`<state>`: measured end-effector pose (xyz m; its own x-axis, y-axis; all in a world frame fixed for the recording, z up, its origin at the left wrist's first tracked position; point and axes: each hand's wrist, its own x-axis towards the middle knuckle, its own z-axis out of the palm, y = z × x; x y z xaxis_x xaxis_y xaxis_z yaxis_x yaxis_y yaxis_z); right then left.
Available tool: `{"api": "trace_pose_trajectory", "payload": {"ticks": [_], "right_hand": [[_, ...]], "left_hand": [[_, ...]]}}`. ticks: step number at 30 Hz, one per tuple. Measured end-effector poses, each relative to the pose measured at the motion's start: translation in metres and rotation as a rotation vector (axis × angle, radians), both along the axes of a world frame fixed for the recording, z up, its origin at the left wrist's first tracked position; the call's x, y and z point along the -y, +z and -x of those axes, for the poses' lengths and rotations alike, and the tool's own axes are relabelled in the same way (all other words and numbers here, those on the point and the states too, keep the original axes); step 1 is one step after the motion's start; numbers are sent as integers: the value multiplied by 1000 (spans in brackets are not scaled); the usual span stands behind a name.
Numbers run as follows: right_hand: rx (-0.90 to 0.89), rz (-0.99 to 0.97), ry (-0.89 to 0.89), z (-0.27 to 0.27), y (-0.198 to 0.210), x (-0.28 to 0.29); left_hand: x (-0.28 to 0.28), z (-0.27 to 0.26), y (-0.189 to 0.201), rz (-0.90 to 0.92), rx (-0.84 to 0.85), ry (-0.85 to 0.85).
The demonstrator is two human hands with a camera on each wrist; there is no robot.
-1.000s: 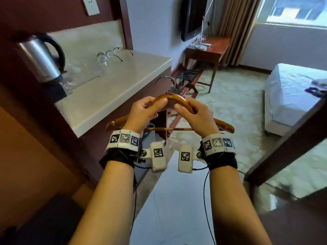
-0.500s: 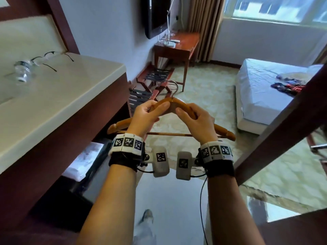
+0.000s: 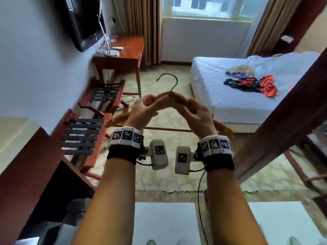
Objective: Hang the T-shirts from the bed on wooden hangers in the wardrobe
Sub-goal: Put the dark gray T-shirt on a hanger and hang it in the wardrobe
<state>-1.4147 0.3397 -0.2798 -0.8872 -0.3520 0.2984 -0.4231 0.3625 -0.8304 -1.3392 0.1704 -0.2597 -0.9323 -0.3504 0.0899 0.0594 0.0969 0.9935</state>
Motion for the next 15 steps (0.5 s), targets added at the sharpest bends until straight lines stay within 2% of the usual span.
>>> {"api": "trace_pose_trajectory", "payload": {"ticks": [8,12,15], "right_hand": [[43,11,-123,148,-23,15],[32,19,-152,239,-35,23],[52,14,-163,317,-35,29]], "left_hand": [[25,172,-19,40,31,-116],[31,270,-34,33,58,-126],[36,350,-32,46,78,-119]]}}
